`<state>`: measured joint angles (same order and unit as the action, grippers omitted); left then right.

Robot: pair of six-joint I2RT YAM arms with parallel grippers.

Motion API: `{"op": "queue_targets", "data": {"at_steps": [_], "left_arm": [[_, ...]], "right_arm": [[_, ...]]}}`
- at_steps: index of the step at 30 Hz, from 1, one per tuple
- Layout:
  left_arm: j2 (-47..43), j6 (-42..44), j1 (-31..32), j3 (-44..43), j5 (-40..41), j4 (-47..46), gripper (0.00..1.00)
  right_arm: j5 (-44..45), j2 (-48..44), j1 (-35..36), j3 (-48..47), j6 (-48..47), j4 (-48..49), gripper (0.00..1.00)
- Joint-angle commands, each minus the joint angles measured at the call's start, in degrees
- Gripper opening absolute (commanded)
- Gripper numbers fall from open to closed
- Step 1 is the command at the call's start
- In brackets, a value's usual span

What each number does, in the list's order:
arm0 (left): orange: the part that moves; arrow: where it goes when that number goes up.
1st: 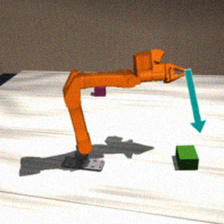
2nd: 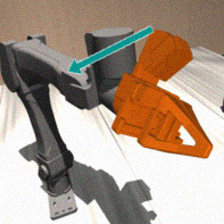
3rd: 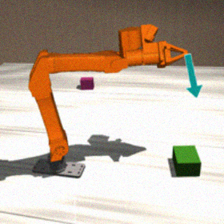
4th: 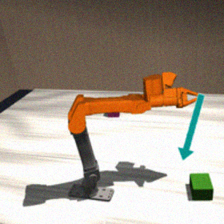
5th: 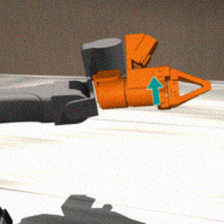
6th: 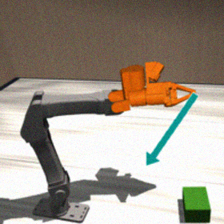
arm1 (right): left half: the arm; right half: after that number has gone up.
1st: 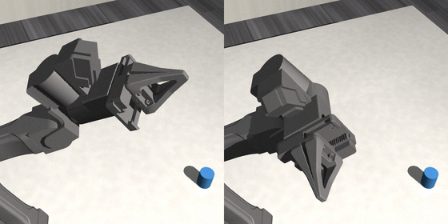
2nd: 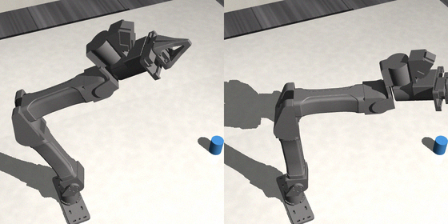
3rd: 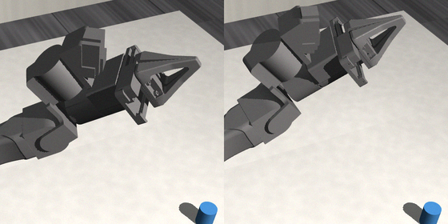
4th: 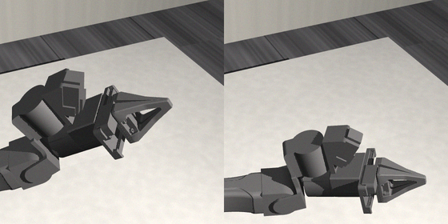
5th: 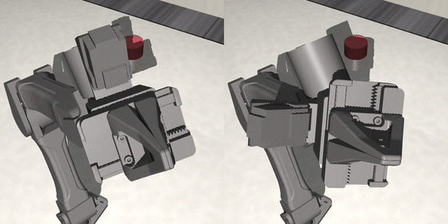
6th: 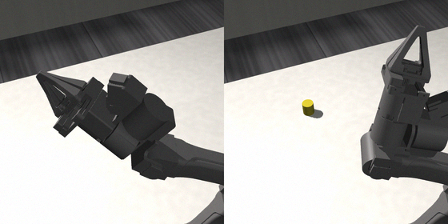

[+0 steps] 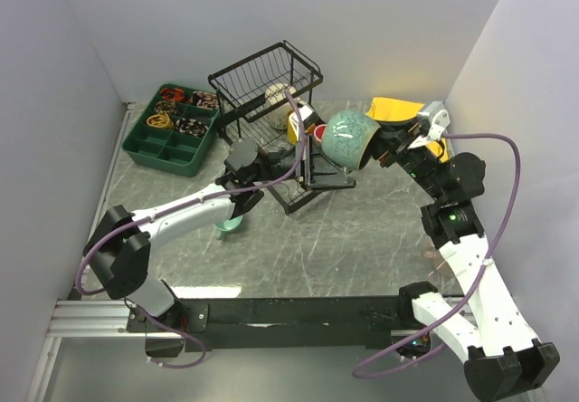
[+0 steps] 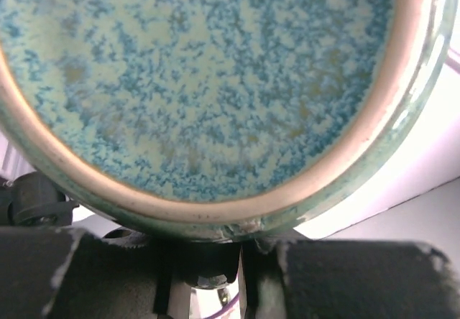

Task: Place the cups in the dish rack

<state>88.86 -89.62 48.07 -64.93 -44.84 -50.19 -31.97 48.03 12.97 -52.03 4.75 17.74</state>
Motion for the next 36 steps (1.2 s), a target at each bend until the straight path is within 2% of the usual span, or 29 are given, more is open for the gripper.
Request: {"op": "queue_targets", "data": {"at_steps": [1, 3, 4, 8, 15, 21, 28, 33, 36], "left_arm": [[-5.0, 5.5, -1.93, -5.39, 0.46, -0.63, 0.01], [-5.62, 7.09, -2.11, -4.86, 0.37, 0.71, 0.01], [-5.97, 7.36, -2.11, -4.51, 0.54, 1.15, 0.01], [-7.99, 7.27, -3.25, -1.44, 1.77, 0.46, 0.01], [-10.63, 7.09, -7.28, 2.08, 3.27, 0.97, 0.01], [-12.92, 8.06, -11.06, 5.51, 2.83, 2.82, 0.01], [-15.38, 14.73, -14.76, 8.41, 3.88, 13.18, 0.01], [-16.26, 22.72, -15.9, 9.64, 7.91, 23.8, 0.01], [-15.82, 25.45, -15.99, 11.04, 10.2, 25.76, 0.01]], "right_arm": [[-14.26, -1.54, 1.18, 1.67, -1.07, 3.7, 0.38], [-14.53, -1.62, 1.18, 2.46, -0.36, 4.76, 0.52], [-14.62, -1.62, 1.27, 2.46, -0.19, 4.94, 0.62], [-15.14, -1.97, 1.27, 2.37, -0.53, 3.89, 0.8], [-15.84, -3.99, 1.0, 2.55, -3.25, -0.68, 0.92], [-15.85, -5.4, 0.48, 2.9, -5.89, -5.34, 0.95], [-15.85, -7.16, -0.67, 1.49, -7.92, -15.01, 1.0], [-13.39, -10.67, -2.25, 3.6, -7.04, -17.38, 1.0], [-11.37, -12.61, -2.95, 4.65, -7.39, -20.98, 1.0]]}}
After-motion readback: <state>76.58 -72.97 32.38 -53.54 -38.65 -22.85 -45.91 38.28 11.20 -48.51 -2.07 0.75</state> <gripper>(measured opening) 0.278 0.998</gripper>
